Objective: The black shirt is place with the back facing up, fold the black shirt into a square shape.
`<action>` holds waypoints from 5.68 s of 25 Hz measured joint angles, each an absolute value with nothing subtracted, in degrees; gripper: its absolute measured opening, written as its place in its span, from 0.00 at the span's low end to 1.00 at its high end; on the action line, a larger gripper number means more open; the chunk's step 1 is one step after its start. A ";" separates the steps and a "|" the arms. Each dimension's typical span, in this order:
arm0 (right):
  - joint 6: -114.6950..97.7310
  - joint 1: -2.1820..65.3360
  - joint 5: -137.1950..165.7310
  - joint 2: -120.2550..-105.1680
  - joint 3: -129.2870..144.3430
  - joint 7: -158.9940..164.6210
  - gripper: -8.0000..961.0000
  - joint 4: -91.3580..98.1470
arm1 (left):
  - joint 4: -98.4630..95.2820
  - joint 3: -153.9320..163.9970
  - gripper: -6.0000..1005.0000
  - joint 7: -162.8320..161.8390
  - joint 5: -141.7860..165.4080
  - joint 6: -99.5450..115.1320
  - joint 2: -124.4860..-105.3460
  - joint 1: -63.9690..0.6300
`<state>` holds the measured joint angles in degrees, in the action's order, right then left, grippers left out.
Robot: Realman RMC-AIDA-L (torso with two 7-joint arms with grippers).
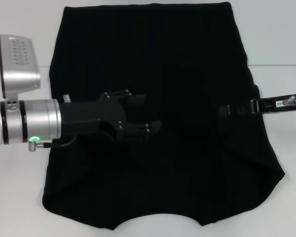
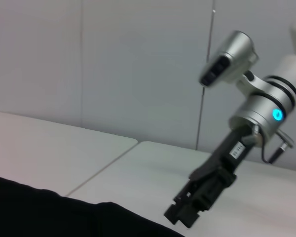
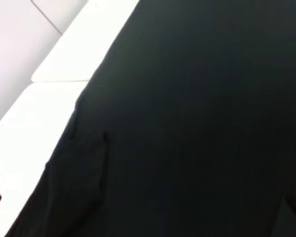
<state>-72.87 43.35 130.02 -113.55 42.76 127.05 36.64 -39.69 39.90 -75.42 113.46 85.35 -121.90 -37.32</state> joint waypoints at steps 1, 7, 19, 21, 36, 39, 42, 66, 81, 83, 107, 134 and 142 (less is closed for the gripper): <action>-73.08 42.93 129.50 -113.54 42.73 126.54 0.59 36.67 | -39.70 39.27 0.86 -75.92 113.46 85.65 -121.82 -37.19; -74.70 41.04 127.47 -113.53 42.14 124.00 0.73 36.95 | -40.48 36.15 0.86 -78.89 113.74 89.32 -121.14 -35.74; -74.95 41.50 125.13 -115.10 41.76 119.53 0.72 36.30 | -51.29 29.28 0.86 -85.84 119.90 94.75 -121.07 -25.33; -74.71 41.82 125.06 -115.41 41.58 119.55 0.72 36.30 | -52.30 27.46 0.86 -85.88 122.52 95.46 -121.08 -24.66; -72.33 43.69 125.04 -116.69 41.36 120.14 0.72 36.29 | -55.32 25.58 0.86 -85.25 137.93 90.53 -121.53 -23.35; -72.33 44.03 125.01 -116.74 41.37 120.14 0.72 36.29 | -55.04 26.62 0.86 -84.43 138.24 88.76 -121.95 -23.31; -72.29 44.11 124.80 -116.74 41.39 120.15 0.72 36.30 | -55.00 27.77 0.86 -83.84 138.64 87.83 -122.44 -23.31; -72.76 43.59 124.35 -116.14 40.44 120.24 0.72 36.39 | -55.83 31.03 0.57 -83.40 140.51 84.66 -123.84 -23.29; -72.70 42.54 124.40 -115.99 40.45 119.75 0.72 36.42 | -56.46 30.75 0.09 -83.58 139.84 85.20 -123.89 -23.34; -72.93 42.15 124.43 -115.97 40.47 119.82 0.72 36.67 | -56.59 30.63 0.06 -83.63 139.78 85.41 -123.93 -23.35; -84.71 30.23 126.05 -107.64 38.69 128.04 0.71 36.12 | -56.52 28.53 0.03 -84.22 139.35 86.50 -123.92 -22.01; -82.02 31.28 132.52 -109.75 39.03 127.67 0.37 32.77 | -56.24 28.57 0.03 -83.93 138.90 86.51 -124.01 -21.97; -82.50 30.15 132.45 -110.17 38.58 124.62 0.13 33.07 | -56.32 28.59 0.03 -84.92 138.05 87.39 -124.01 -22.08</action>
